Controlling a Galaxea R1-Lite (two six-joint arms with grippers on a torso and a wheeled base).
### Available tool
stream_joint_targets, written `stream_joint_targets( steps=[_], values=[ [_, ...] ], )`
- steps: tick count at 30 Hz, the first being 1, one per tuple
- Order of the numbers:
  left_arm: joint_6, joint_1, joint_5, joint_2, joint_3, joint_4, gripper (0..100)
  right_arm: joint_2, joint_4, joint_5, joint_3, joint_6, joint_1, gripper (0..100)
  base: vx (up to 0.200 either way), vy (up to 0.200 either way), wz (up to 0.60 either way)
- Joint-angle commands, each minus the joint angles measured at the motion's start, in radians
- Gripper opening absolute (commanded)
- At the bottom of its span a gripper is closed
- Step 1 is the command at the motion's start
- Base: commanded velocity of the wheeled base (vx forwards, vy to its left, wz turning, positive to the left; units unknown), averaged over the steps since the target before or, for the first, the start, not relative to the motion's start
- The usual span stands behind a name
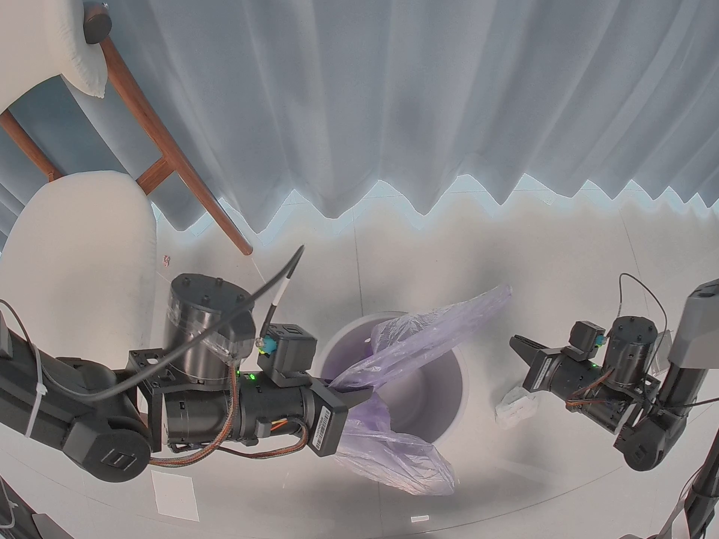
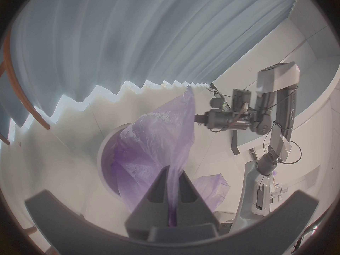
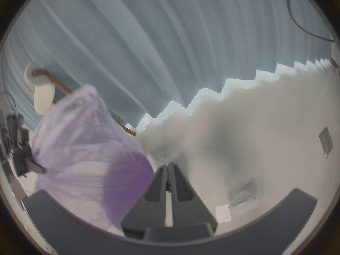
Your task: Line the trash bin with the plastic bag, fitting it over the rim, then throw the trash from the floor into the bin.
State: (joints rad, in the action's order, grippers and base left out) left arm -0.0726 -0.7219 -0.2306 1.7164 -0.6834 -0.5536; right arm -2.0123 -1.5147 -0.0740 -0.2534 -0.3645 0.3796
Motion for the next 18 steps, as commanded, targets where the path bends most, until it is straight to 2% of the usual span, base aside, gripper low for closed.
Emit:
stream_joint_targets(
  steps=[1, 5, 9, 12, 18],
  values=[
    [0.027, 0.002, -0.003, 0.003, 0.01, -0.022, 0, -0.212, -0.056, -0.018, -0.121, 0.085, -0.028, 0, 0.0, 0.0, 0.0],
    [0.031, -0.001, -0.001, 0.002, 0.022, -0.025, 0, -0.258, -0.056, -0.073, -0.291, 0.119, -0.014, 0, 0.0, 0.0, 0.0],
    [0.033, -0.001, -0.001, -0.004, 0.045, -0.034, 0, -0.281, -0.055, -0.085, -0.405, 0.119, 0.033, 0, 0.0, 0.0, 0.0],
    [0.033, 0.004, -0.001, -0.003, 0.048, -0.055, 0, -0.286, -0.056, -0.107, -0.432, 0.117, 0.084, 0, 0.0, 0.0, 0.0],
    [0.033, 0.01, 0.001, -0.001, 0.047, -0.058, 0, -0.287, -0.056, -0.109, -0.42, 0.117, 0.183, 0, 0.0, 0.0, 0.0]
  ],
)
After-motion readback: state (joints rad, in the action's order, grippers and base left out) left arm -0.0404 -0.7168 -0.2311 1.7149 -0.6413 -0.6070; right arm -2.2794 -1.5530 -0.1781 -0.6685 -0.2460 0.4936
